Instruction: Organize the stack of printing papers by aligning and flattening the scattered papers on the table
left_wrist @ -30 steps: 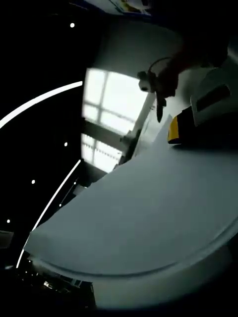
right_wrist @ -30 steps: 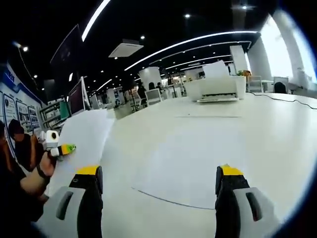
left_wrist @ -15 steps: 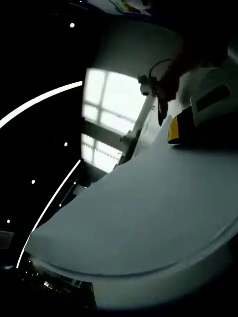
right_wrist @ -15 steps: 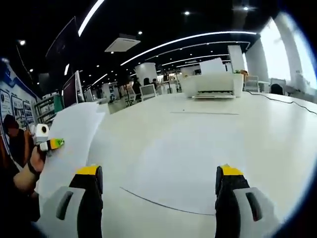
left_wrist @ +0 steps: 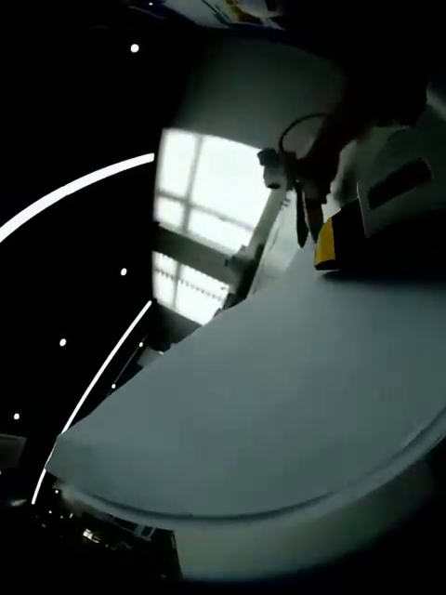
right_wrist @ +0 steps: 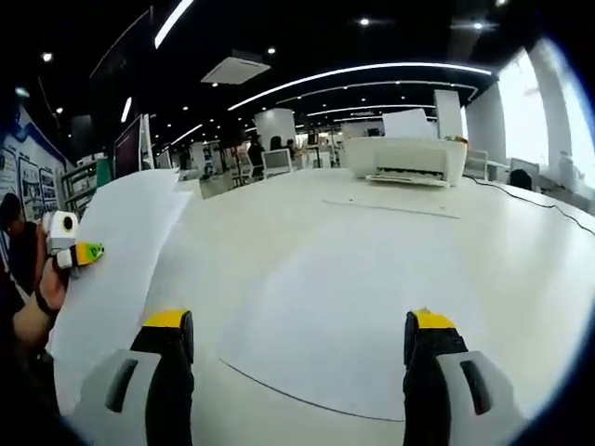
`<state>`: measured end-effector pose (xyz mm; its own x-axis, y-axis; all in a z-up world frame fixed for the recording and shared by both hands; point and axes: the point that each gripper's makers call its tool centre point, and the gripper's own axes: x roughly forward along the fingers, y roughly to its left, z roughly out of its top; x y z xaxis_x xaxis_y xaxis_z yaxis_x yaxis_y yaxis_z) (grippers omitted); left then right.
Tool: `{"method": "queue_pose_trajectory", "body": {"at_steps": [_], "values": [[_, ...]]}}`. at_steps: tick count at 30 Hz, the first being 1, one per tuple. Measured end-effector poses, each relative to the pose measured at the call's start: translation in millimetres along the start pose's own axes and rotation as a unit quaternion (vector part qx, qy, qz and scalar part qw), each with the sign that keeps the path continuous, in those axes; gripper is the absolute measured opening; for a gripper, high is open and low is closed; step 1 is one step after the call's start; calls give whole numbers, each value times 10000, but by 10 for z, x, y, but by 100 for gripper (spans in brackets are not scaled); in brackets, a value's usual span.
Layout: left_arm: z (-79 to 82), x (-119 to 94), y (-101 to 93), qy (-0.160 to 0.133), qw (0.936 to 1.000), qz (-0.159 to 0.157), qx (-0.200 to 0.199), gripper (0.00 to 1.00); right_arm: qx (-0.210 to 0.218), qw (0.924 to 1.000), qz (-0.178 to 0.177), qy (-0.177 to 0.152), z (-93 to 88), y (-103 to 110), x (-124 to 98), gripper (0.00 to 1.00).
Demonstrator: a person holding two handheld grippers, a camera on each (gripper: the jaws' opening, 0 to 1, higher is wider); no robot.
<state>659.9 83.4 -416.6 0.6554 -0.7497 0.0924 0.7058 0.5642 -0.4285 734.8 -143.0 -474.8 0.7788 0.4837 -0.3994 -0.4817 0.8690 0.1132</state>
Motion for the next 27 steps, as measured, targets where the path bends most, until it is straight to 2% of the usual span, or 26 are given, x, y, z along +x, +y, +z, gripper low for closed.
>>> {"method": "queue_pose_trajectory", "body": {"at_steps": [5, 10, 14, 15, 19, 27], "values": [[0, 0, -1, 1, 10000, -3, 5, 11, -206, 9996, -139, 135, -83, -12, -13, 88], [-3, 2, 1, 9, 10000, 3, 16, 11, -233, 9994, -180, 203, -118, -41, 3, 86], [-7, 4, 0, 19, 10000, 0, 27, 11, -518, 9978, -299, 288, -153, -64, 7, 83], [-7, 4, 0, 18, 10000, -2, 29, 11, -416, 9984, -274, 273, -152, -69, 29, 83], [-6, 1, 4, 19, 10000, -1, 30, 11, -457, 9983, -262, 265, -148, -75, 32, 83], [-7, 0, 6, 30, 10000, 2, 44, 11, -379, 9983, -384, 239, -132, -189, -6, 62]]}}
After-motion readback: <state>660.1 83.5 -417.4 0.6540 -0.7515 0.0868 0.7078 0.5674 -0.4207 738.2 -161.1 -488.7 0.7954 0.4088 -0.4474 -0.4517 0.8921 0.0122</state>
